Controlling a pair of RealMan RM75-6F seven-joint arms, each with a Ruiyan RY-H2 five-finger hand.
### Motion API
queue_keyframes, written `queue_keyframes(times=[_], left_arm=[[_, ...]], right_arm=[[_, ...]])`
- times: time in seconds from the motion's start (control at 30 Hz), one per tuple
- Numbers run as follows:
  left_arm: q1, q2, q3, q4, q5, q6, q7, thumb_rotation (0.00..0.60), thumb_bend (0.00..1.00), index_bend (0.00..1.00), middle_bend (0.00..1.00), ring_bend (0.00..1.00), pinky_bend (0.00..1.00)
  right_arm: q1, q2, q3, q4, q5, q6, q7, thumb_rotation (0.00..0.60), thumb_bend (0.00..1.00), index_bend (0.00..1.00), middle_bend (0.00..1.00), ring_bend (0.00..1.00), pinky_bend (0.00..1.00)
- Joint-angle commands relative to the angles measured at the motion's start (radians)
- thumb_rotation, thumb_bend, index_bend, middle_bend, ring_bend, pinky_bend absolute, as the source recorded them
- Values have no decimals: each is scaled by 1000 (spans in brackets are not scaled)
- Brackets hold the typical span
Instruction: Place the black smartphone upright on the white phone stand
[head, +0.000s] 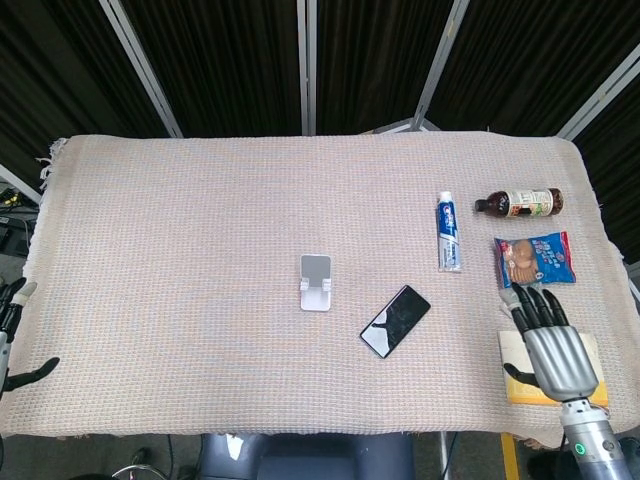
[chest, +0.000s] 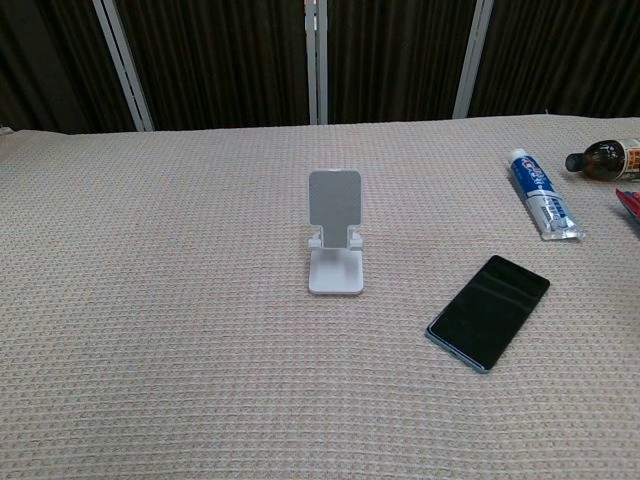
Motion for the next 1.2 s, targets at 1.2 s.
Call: queue_keyframes(times=[1.2], left_arm=[[-47, -78, -50, 36, -158, -77, 131, 600, 0, 0, 0, 0, 0]], right_arm=[[578, -435, -110, 747, -393, -385, 343, 600, 0, 200, 232, 179, 213]])
